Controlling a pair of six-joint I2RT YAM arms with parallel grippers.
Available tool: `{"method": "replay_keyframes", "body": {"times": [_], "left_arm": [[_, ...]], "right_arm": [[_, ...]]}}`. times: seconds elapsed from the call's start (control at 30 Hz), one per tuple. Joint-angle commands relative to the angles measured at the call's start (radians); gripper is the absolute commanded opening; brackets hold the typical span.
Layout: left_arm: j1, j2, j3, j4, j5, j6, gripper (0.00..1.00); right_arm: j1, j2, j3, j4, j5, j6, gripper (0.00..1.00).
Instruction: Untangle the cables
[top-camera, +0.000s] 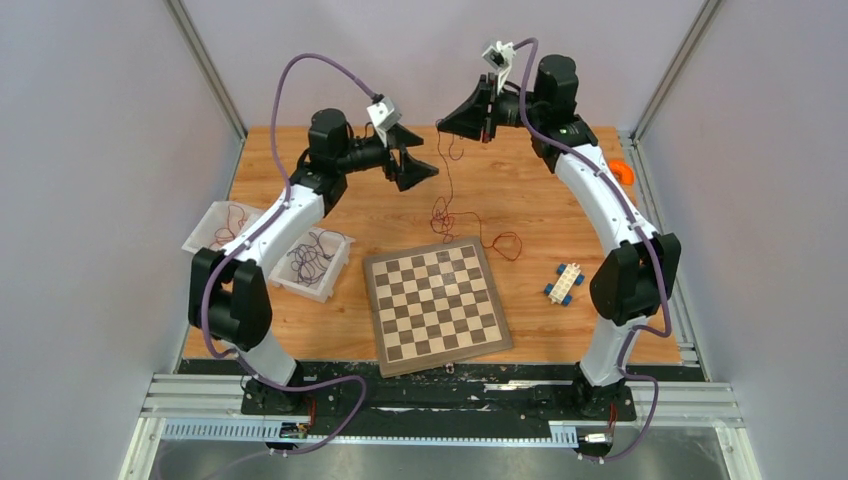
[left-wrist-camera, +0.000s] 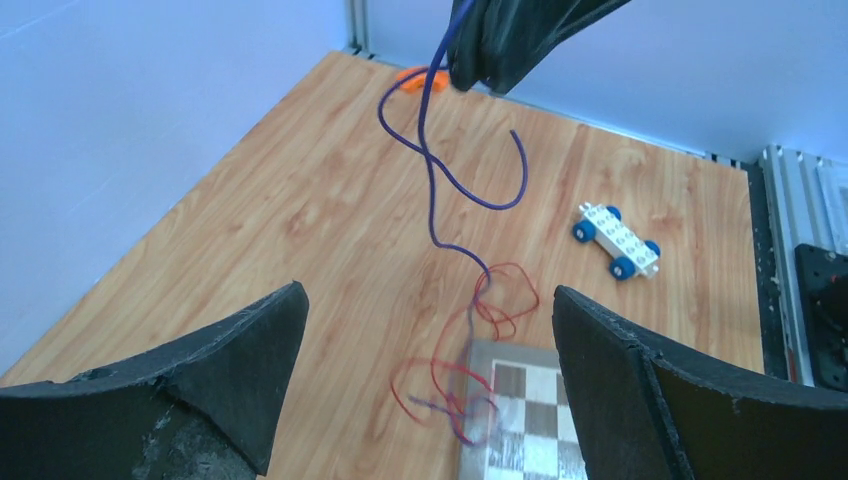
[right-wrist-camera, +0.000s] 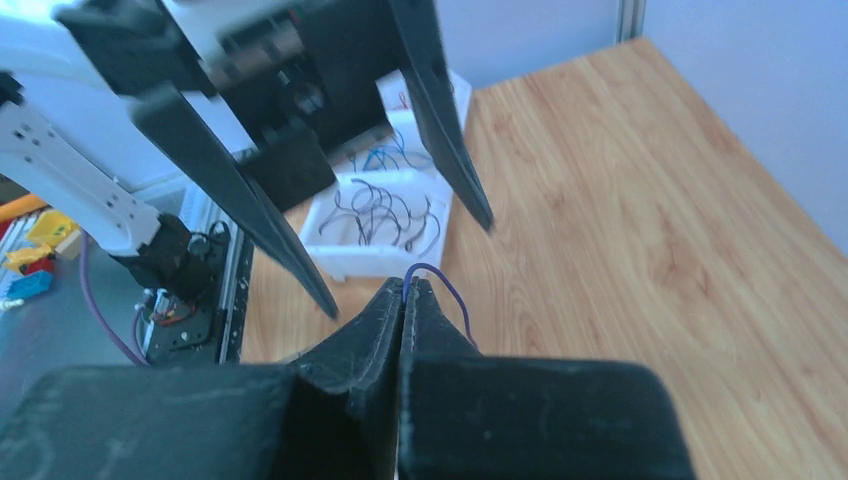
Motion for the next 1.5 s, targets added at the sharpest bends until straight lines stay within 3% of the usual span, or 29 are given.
{"method": "replay_keyframes", "body": {"times": [0.0,0.07,0.13,0.2,0.33,0.43,0.5,0.67,0.83,1.03,1.47], "left_arm": [[-0.059,0.066,0.040,0.272,-0.052,-0.139,1.00],[-0.081,0.111,0.066,0.277,-0.105,-0.157,0.98],[-0.087,0.154,0.081,0.253,-0.131,-0.185,0.89],[-0.088,0.186,0.053,0.241,-0.133,-0.198,0.77],[-0.084,0.240,-0.066,0.243,-0.160,-0.164,0.41],[-0.048,0.276,-0.142,0.239,-0.195,-0.174,0.31],[-0.021,0.286,-0.157,0.211,-0.196,-0.183,0.35],[0.013,0.229,-0.171,0.154,-0.174,-0.125,0.73],[0.020,0.043,-0.221,0.125,-0.100,-0.015,0.97],[0.009,-0.071,-0.206,0.149,-0.008,-0.013,1.00],[-0.119,0.129,0.077,0.253,-0.032,-0.086,0.98]], "right_arm": [[0.019,-0.045,0.104,0.256,-0.019,0.207,0.00],[0.022,-0.042,0.130,0.312,-0.009,0.264,0.00],[0.021,-0.037,0.167,0.362,0.013,0.316,0.00],[0.019,-0.032,0.219,0.413,0.046,0.377,0.00],[0.002,0.004,0.352,0.482,0.111,0.487,0.00],[-0.027,0.020,0.411,0.492,0.160,0.518,0.00],[-0.050,0.029,0.427,0.494,0.185,0.526,0.00],[-0.064,0.025,0.375,0.489,0.179,0.516,0.00],[-0.061,0.000,0.266,0.502,0.140,0.514,0.00],[-0.048,-0.017,0.195,0.526,0.116,0.520,0.00],[-0.033,-0.016,0.224,0.549,0.116,0.547,0.00]]}}
